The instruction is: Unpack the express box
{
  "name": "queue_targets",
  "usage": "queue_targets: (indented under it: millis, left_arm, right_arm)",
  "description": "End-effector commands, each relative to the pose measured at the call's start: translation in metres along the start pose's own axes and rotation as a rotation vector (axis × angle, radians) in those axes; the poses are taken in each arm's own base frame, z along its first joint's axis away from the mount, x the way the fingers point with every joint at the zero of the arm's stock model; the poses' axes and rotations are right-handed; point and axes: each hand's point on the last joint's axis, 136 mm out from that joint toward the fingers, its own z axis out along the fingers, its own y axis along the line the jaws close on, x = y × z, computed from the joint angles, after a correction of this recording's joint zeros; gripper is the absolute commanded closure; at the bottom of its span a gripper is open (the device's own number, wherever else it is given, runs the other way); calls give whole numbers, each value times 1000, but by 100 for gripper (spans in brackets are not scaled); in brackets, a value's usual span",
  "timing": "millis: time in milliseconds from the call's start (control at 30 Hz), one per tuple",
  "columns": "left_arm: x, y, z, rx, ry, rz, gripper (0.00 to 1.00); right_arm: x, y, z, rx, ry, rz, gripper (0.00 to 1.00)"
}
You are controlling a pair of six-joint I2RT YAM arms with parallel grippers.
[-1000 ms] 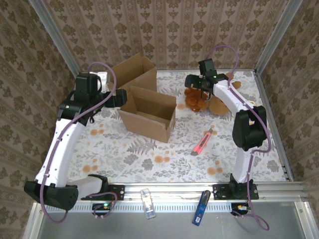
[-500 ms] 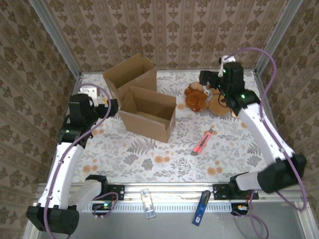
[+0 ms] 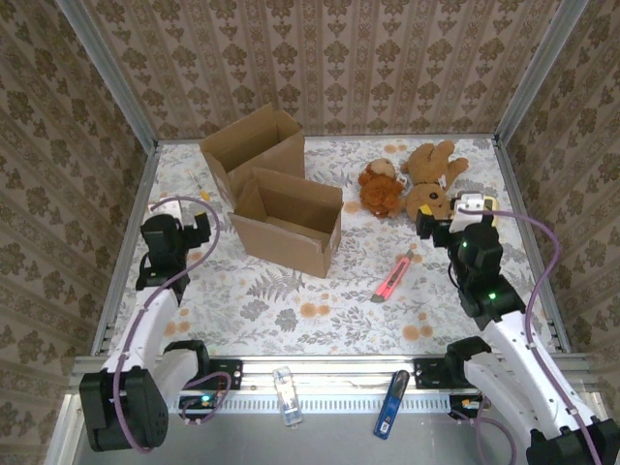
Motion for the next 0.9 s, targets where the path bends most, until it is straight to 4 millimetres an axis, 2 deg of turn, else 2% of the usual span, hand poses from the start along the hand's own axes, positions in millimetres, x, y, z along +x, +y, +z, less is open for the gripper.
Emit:
queue_targets:
  millis: [0, 200, 367, 467, 533, 633, 800, 867]
  left_arm:
    - [-7, 4, 9, -9, -129, -12, 0]
    - [30, -6, 36, 39, -174, -21, 0]
    - [54, -21, 60, 107, -208, 5, 0]
    - [57, -28, 66, 151, -147, 11, 0]
    - [54, -40, 71, 217, -149, 47, 0]
    - [54, -53, 75, 283, -117, 79, 2]
    - [54, -45, 74, 241, -128, 63, 0]
    - [54, -42, 71, 229, -142, 59, 0]
  right_arm:
    - [17, -12, 2, 63, -28, 17, 0]
    - [65, -19, 16, 111, -20, 24, 0]
    - [82, -23, 23, 121, -33, 13, 0]
    - [86, -25, 29, 120, -34, 11, 0]
    - [85, -26, 35, 116, -37, 14, 0]
    - [85, -24, 51, 97, -31, 15, 0]
    - [107, -18, 93, 61, -3, 50, 0]
    - [125, -7, 108, 13, 45, 29, 0]
